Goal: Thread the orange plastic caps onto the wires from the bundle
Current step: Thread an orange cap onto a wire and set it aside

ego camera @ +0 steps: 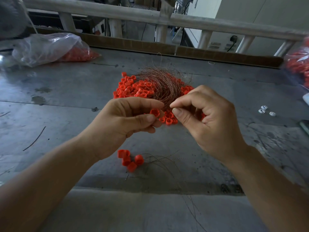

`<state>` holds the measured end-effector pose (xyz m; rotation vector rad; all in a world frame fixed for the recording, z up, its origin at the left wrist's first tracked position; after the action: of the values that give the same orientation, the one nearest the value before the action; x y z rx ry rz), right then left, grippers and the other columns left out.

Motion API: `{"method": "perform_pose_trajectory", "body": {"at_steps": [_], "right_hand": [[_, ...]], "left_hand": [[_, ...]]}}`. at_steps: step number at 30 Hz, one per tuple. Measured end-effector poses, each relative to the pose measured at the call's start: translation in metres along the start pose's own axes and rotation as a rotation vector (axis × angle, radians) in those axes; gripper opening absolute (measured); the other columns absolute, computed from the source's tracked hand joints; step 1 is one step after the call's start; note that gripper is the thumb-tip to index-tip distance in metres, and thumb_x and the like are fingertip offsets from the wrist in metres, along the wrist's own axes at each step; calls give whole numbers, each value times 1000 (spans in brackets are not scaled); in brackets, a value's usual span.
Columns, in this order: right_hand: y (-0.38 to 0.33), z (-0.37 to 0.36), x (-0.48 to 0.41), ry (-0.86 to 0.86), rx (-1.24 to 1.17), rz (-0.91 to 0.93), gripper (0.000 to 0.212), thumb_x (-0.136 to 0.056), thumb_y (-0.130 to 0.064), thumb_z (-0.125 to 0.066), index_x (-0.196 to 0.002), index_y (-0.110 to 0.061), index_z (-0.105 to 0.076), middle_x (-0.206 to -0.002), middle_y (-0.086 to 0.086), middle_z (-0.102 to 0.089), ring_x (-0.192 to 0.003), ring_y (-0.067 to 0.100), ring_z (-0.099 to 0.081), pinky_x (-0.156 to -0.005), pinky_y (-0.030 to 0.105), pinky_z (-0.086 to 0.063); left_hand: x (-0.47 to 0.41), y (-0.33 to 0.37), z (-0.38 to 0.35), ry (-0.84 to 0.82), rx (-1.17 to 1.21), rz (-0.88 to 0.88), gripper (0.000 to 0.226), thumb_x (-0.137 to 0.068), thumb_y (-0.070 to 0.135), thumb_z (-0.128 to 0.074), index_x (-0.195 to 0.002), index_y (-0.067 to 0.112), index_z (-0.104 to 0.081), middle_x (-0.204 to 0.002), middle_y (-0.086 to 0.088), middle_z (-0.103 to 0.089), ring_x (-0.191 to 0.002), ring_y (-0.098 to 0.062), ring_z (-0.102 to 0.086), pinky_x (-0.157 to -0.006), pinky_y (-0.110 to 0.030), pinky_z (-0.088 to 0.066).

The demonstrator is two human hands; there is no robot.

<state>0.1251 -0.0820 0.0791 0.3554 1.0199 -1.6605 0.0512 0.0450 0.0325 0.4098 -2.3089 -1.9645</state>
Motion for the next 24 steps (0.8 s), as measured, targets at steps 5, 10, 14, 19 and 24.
{"method": "perform_pose_trajectory", "body": {"at_steps": [5,10,14,19,24], "right_hand": [[3,-1,0,-18,-20,-36,6,-78,-6,-65,-82,-8,-69,-75,-7,-53,-69,0,-50,-63,6,-36],[3,-7,1,-83,-12,-41,5,-78,-7,-64,-80,-8,-69,-74,-8,-52,-67,-3,-48,-62,6,-36],[3,-9,1,-104,2,-45,6,-78,-8,-64,-79,-8,-69,-72,-11,-50,-65,-4,-46,-61,7,-36],[3,-7,2,-87,-23,-69,6,-78,-10,-63,-79,-9,-69,-70,-11,-52,-64,0,-50,-62,8,-38],[2,-7,2,-87,-23,-70,6,-78,-10,-63,-79,-9,-69,-70,-11,-53,-65,0,-50,-62,8,-37]], "left_hand": [[0,1,-1,-3,22,-16,26,-64,0,-67,-85,13,-74,-82,-3,-72,-75,-12,-68,-65,-18,-53],[0,2,0,-14,13,-28,37,-63,-3,-59,-91,17,-74,-82,-2,-73,-73,-8,-67,-64,-16,-51],[0,2,0,-23,6,-28,39,-63,-3,-59,-91,19,-74,-82,-1,-73,-73,-7,-67,-64,-15,-51],[0,2,1,-2,-8,-22,39,-63,-2,-59,-93,19,-73,-82,-3,-73,-74,-9,-68,-65,-15,-51],[0,2,0,-8,1,-25,38,-63,-3,-59,-90,19,-74,-81,-2,-73,-73,-9,-68,-65,-16,-51]]}}
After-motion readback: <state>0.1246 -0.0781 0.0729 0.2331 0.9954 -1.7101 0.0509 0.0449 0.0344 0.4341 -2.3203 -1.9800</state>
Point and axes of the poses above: each hand's wrist, its own x-axis away from the middle knuckle, its own z-axis out of the back of the hand, y = z × x, the point moved 6 cm from there along -x, towards the middle knuckle
